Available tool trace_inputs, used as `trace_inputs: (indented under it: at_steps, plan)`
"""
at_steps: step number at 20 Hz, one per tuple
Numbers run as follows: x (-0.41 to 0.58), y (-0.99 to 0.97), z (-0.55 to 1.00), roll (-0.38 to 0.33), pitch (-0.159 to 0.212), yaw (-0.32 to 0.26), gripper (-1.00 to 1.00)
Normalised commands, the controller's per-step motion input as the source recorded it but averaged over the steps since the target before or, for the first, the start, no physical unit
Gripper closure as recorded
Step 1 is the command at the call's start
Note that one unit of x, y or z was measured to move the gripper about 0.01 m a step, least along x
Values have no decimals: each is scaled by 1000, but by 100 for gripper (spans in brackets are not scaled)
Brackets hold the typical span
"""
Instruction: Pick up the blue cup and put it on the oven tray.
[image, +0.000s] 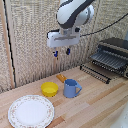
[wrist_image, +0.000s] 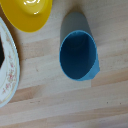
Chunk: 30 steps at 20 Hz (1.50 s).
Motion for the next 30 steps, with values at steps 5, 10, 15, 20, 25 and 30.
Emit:
trace_inputs:
  at_steps: [5, 10, 15, 20, 25, 30]
  plan:
    - [-603, -10, -76, -6, 0, -15, -100]
    - [-704, -125, -71, 2, 0, -11, -100]
    - [-403, -341, -151, 22, -1, -1, -100]
    - [-85, -578, -225, 38, 0, 32, -100]
    - [0, -421, -278, 10, 1, 100, -100]
    - [0, -161, -397, -25, 9, 121, -100]
